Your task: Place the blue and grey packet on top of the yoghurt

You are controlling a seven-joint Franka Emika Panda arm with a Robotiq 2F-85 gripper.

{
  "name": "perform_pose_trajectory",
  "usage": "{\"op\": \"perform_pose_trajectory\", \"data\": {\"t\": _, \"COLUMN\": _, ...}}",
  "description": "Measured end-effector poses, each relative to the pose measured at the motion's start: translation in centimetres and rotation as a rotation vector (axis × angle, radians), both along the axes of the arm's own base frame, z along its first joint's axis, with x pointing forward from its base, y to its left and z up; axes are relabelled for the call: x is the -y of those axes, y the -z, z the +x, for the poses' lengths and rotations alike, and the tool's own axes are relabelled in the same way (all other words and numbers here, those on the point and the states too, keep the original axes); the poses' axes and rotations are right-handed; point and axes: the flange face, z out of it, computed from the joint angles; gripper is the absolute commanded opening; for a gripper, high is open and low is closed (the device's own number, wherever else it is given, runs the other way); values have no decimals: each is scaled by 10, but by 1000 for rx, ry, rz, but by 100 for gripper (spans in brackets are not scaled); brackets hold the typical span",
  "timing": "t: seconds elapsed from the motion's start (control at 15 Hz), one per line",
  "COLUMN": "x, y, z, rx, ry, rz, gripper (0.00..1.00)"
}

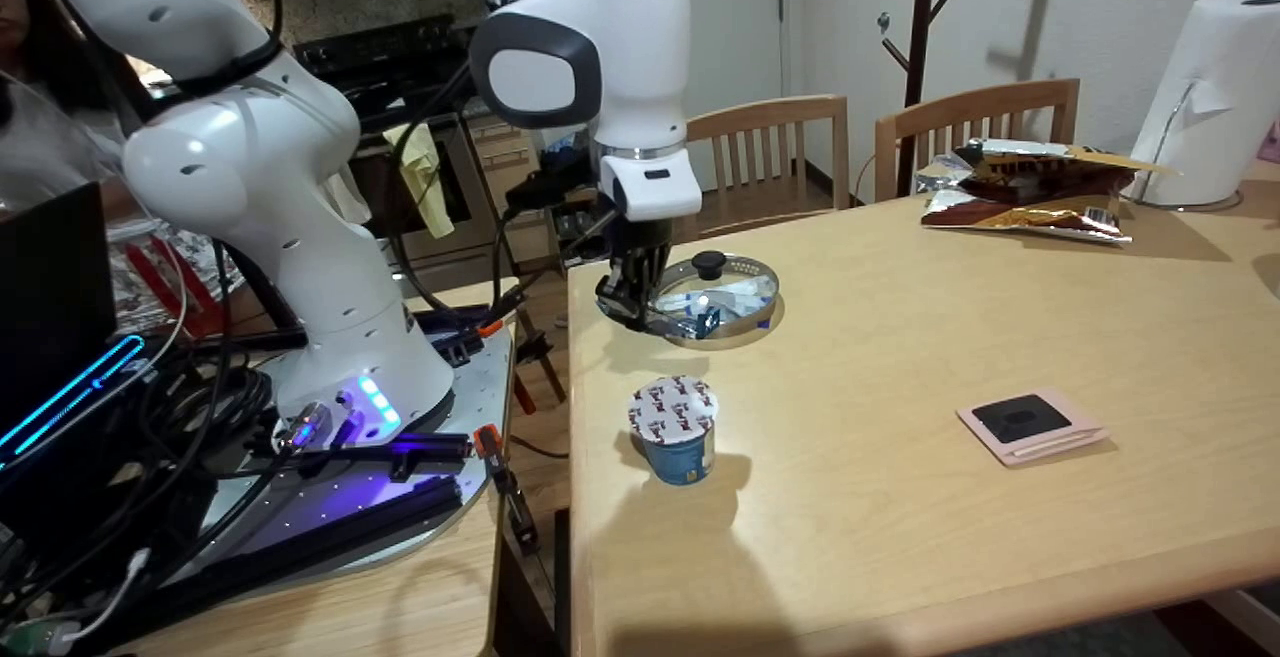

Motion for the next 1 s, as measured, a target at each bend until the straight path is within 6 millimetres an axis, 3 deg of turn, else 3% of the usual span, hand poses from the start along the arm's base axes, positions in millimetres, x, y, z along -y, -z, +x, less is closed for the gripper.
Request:
{"op": "perform_pose_trajectory", "data": {"t": 0.07, "x": -2, "y": -2, "z": 1, "rx": -7, "ry": 4, "rz": -4, "gripper": 0}}
{"op": "perform_pose_trajectory", "data": {"t": 0.13, "x": -4, "y": -4, "z": 0, "rx": -12, "ry": 10, "rz": -5, "gripper": 26}}
{"op": "perform_pose_trajectory", "data": {"t": 0.2, "x": -5, "y": -6, "z": 0, "rx": -15, "ry": 16, "rz": -6, "gripper": 27}}
{"op": "perform_pose_trajectory", "data": {"t": 0.93, "x": -11, "y": -14, "z": 3, "rx": -3, "ry": 11, "rz": -12, "gripper": 96}}
{"op": "perform_pose_trajectory", "data": {"t": 1.0, "x": -12, "y": -15, "z": 4, "rx": 1, "ry": 7, "rz": -13, "gripper": 98}}
